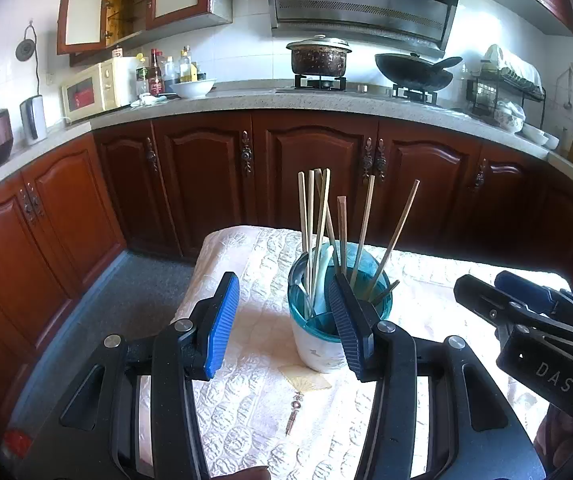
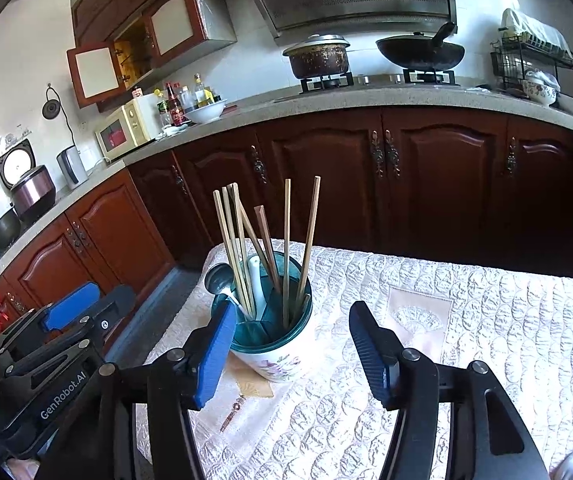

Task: Organize utensils

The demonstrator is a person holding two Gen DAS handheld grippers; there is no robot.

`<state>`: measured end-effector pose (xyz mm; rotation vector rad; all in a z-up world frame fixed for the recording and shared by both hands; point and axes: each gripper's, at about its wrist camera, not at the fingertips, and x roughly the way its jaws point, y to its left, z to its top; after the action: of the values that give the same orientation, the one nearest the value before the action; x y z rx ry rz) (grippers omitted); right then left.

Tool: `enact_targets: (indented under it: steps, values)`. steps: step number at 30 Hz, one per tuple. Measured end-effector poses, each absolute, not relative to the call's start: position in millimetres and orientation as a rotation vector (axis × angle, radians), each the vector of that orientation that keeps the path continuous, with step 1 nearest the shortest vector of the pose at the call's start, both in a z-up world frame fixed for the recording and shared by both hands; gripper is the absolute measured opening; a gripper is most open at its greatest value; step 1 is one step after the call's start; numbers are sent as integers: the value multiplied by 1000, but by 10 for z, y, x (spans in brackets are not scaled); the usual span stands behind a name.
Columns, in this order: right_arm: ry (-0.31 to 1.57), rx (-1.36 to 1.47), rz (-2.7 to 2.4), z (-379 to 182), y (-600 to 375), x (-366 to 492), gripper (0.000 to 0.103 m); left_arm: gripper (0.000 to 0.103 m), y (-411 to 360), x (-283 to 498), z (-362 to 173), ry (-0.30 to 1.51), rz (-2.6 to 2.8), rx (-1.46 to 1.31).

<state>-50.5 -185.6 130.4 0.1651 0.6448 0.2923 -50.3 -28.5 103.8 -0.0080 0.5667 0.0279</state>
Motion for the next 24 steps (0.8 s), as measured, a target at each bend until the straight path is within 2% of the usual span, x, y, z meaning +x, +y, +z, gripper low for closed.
enact_targets:
  steps: [24]
  values:
    - [653, 154, 283, 1271, -1853, -478, 58, 46, -254, -445, 1002, 567, 47, 0]
